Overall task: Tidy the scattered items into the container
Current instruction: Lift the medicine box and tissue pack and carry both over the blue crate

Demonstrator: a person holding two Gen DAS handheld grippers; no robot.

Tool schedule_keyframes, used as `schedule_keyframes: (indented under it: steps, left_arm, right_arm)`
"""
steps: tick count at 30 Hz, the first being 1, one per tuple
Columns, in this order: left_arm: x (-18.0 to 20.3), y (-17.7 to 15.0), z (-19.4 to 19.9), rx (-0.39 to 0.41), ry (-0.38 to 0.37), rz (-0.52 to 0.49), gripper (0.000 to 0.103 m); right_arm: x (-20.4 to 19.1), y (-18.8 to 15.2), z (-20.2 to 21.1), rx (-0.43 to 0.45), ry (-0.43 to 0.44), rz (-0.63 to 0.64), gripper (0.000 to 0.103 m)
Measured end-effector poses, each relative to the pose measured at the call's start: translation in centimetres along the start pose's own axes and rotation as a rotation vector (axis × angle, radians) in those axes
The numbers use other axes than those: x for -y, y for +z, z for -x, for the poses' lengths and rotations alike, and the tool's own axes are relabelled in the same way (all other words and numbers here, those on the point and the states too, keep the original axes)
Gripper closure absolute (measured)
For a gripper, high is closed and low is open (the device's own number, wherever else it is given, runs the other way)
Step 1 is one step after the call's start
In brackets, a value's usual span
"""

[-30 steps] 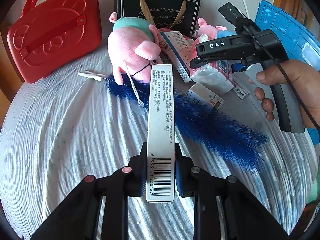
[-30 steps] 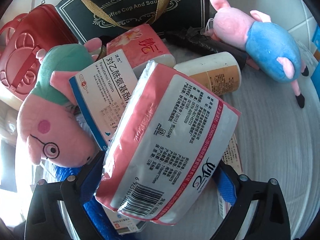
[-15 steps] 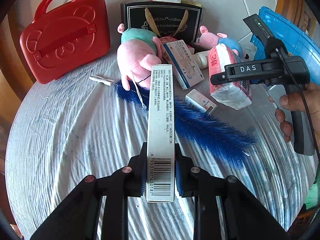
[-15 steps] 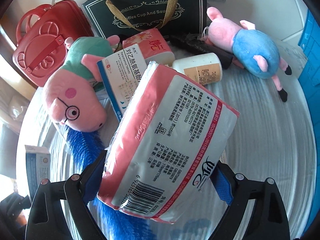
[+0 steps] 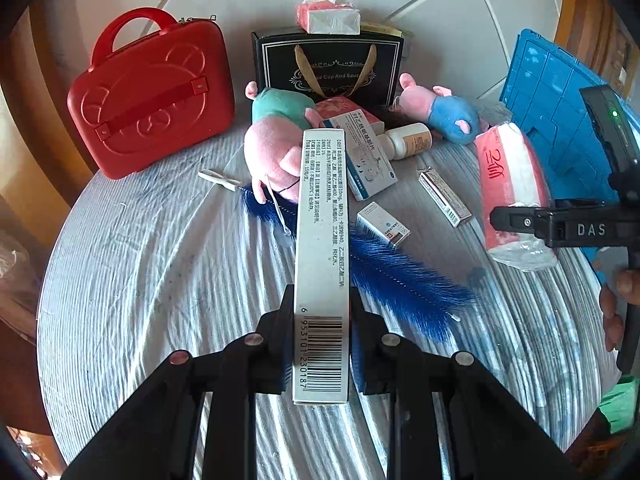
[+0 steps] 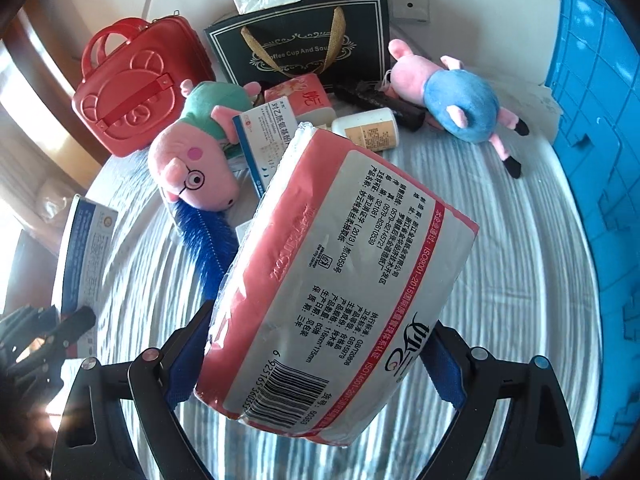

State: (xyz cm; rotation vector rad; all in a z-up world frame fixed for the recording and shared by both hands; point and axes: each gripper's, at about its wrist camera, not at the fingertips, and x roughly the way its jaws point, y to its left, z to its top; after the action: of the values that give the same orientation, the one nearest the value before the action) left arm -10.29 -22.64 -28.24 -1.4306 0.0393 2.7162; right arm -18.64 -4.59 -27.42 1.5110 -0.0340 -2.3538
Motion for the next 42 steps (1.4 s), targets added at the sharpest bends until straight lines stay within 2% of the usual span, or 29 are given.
schedule_keyframes:
  steps: [6, 15, 29, 42]
  left_arm:
    - [1.1, 0.7, 3.2, 0.006, 0.029, 0.026, 0.081]
    - [3.3, 1.7, 8.3, 0.048, 0.072, 0.012, 0.081]
    - [7.5, 4.0, 15.8, 0.135, 0.084, 0.035, 0.081]
    - [13.2, 6.2, 18.7, 0.182, 0.088, 0.009, 0.081]
  right_arm:
    - [0.5, -1.7, 4.4, 0.018, 0.018, 0.019, 0.01]
    - [0.7, -3.1, 11.4, 0.07, 0.085, 0.066, 0.01]
    - [2.4, -4.1, 21.9, 0.15, 0.162, 0.115, 0.01]
    - [5.2, -4.4, 29.0, 0.259, 0.215, 0.158, 0.01]
